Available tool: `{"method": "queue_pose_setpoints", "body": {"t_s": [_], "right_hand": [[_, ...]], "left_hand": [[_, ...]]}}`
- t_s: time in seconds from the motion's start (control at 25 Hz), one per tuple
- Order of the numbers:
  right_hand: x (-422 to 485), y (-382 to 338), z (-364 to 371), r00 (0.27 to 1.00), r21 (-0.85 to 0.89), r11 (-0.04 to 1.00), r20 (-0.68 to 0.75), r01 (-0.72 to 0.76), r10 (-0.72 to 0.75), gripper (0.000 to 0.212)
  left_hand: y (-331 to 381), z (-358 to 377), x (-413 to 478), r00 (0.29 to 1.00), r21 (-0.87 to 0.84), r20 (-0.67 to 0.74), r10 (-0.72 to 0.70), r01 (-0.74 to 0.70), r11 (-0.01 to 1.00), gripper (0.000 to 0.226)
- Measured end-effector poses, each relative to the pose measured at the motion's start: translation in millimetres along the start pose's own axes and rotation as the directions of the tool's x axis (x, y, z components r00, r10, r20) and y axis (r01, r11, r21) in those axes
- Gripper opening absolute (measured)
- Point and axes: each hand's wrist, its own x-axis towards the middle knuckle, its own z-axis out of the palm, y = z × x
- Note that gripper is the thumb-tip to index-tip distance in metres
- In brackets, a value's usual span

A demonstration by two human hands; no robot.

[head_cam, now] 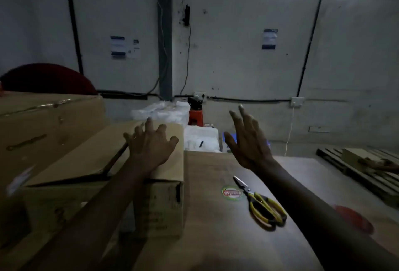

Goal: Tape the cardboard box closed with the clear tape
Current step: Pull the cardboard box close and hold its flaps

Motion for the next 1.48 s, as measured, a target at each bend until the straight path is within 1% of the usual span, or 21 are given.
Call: {"method": "queue_pose_setpoints", "body": {"t_s": [0.08,0.16,0.24,0.32,0.44,0.52,0.6,0.68,0.84,0.92,1.0,1.08,1.16,1.2,1.28,1.32,1.36,1.4,1.44,1.48], "right_hand": [[-12.8,-9.3,15.2,0.996,0.154,0.986,0.07,-0.061,0.051,0.055],[-26.2,-19.9,36.2,0.987,0.244,0.964,0.143,-0.107,0.073,0.046],[-28.3,-31.1,52.4,0.97,0.338,0.925,0.222,-0.173,0.101,0.041],[-22.9,-45.2,60.4,0.952,0.424,0.876,0.286,-0.231,0.112,0.04],[-18.4,-65.6,67.1,0.925,0.471,0.852,0.379,-0.23,0.04,0.041],[-15.4,-75.4,68.7,0.902,0.465,0.864,0.431,-0.192,-0.032,0.041],[-12.0,-77.3,69.5,0.884,0.442,0.881,0.462,-0.168,-0.063,0.039],[-8.5,-71.2,70.4,0.877,0.41,0.895,0.477,-0.173,-0.049,0.037],[-5.9,-44.3,61.0,0.88,0.329,0.919,0.474,-0.216,0.037,0.036],[-9.6,-30.7,53.5,0.86,0.233,0.956,0.509,-0.178,0.036,0.039],[-15.0,-22.4,49.4,0.831,0.092,0.989,0.554,-0.115,0.045,0.043],[-18.3,-21.5,49.4,0.829,-0.001,0.994,0.552,-0.109,0.091,0.046],[-18.6,-25.6,44.4,0.84,-0.013,0.987,0.524,-0.16,0.143,0.046],[-17.5,-27.4,40.7,0.842,0.0,0.988,0.523,-0.157,0.134,0.044],[-15.5,-26.8,34.7,0.824,0.038,0.994,0.563,-0.107,0.067,0.046],[-14.9,-25.7,31.5,0.814,0.058,0.991,0.577,-0.118,0.063,0.05],[-14.6,-25.0,29.6,0.807,0.072,0.986,0.585,-0.149,0.079,0.056],[-15.2,-26.0,27.1,0.804,0.083,0.981,0.586,-0.177,0.096,0.061],[-16.0,-28.4,25.0,0.805,0.1,0.977,0.585,-0.188,0.095,0.065],[-17.5,-32.7,23.9,0.808,0.12,0.974,0.583,-0.191,0.086,0.067]], "left_hand": [[-15.3,2.3,-7.0,0.989,0.058,0.094,-0.117,0.112,0.992,0.06],[-33.2,9.1,-9.3,0.966,0.116,0.159,-0.205,0.188,0.975,0.063],[-37.3,13.4,-7.2,0.954,0.147,0.202,-0.221,0.193,0.97,0.065],[-36.8,13.5,-5.1,0.952,0.139,0.227,-0.205,0.176,0.975,0.065],[-37.0,14.6,-2.0,0.96,0.043,0.212,-0.18,0.175,0.984,0.061],[-37.1,15.2,-0.3,0.966,-0.005,0.193,-0.171,0.176,0.984,0.058],[-31.7,15.5,0.6,0.97,-0.023,0.196,-0.143,0.15,0.988,0.054],[-19.9,18.7,2.6,0.974,-0.038,0.204,-0.098,0.108,0.993,0.054],[16.8,31.6,19.8,0.977,-0.116,0.212,0.003,0.022,0.993,0.053],[32.9,36.3,29.3,0.972,-0.186,0.227,0.055,-0.012,0.982,0.048],[40.8,38.9,35.1,0.967,-0.274,0.229,0.112,-0.046,0.961,0.042],[41.5,39.7,39.0,0.955,-0.346,0.257,0.152,-0.056,0.937,0.04],[37.9,39.2,41.4,0.94,-0.421,0.301,0.159,-0.018,0.907,0.044],[36.7,35.9,41.1,0.94,-0.499,0.308,0.145,0.03,0.866,0.045],[36.4,25.3,41.5,0.947,-0.686,0.307,0.093,0.152,0.712,0.039],[36.0,19.0,43.6,0.94,-0.74,0.334,0.065,0.219,0.636,0.037],[35.0,10.9,45.1,0.924,-0.758,0.381,0.046,0.283,0.588,0.038],[33.1,3.2,47.4,0.902,-0.752,0.43,0.036,0.336,0.567,0.042],[32.0,-3.7,49.2,0.877,-0.729,0.48,0.03,0.379,0.57,0.046],[31.6,-10.4,49.1,0.848,-0.686,0.529,0.024,0.411,0.6,0.051]]}}
